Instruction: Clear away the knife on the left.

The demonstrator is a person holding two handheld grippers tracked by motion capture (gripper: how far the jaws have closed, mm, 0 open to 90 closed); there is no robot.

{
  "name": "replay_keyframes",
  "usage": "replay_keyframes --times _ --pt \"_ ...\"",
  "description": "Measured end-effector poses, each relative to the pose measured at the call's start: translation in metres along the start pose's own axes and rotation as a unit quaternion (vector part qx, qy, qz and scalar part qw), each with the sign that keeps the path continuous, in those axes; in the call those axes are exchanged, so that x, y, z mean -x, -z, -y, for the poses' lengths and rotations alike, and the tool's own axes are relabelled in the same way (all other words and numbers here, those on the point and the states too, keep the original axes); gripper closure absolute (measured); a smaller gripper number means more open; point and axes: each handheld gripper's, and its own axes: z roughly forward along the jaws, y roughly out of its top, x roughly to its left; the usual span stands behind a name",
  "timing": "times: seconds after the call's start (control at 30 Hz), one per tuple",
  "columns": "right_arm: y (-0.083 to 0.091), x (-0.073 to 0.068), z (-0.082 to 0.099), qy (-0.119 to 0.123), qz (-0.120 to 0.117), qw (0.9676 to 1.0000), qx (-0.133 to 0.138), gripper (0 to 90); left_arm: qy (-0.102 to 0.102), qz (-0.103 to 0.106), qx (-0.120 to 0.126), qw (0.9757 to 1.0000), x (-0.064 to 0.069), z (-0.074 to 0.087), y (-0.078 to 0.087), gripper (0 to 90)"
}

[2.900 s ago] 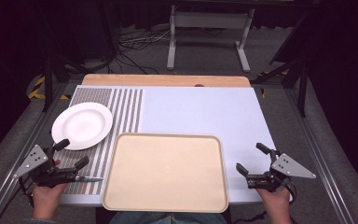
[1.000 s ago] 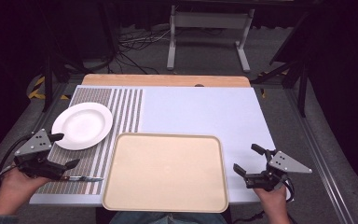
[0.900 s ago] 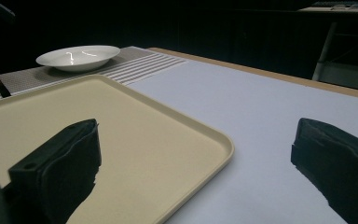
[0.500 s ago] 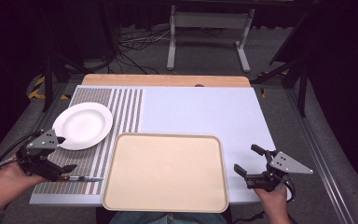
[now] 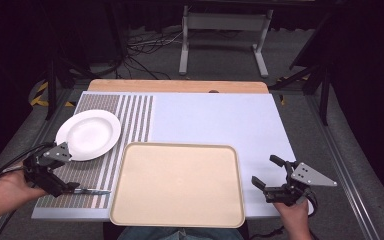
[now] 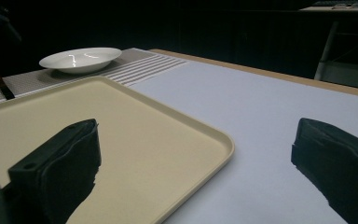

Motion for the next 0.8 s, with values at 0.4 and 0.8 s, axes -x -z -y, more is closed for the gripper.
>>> replay_keyframes --times 0.4,0.8 --pt "-0.001 0.0 0.001 -0.001 -0.004 1.0 -0.006 1.8 -0.035 0.027 -0.067 0.9968 0.004 -0.005 -0.013 5.8" --pt "-0.003 -0.001 0.001 -0.002 -0.013 0.9998 -0.012 1.8 -0.088 0.043 -0.13 0.9867 0.006 -0.004 -0.025 8.6"
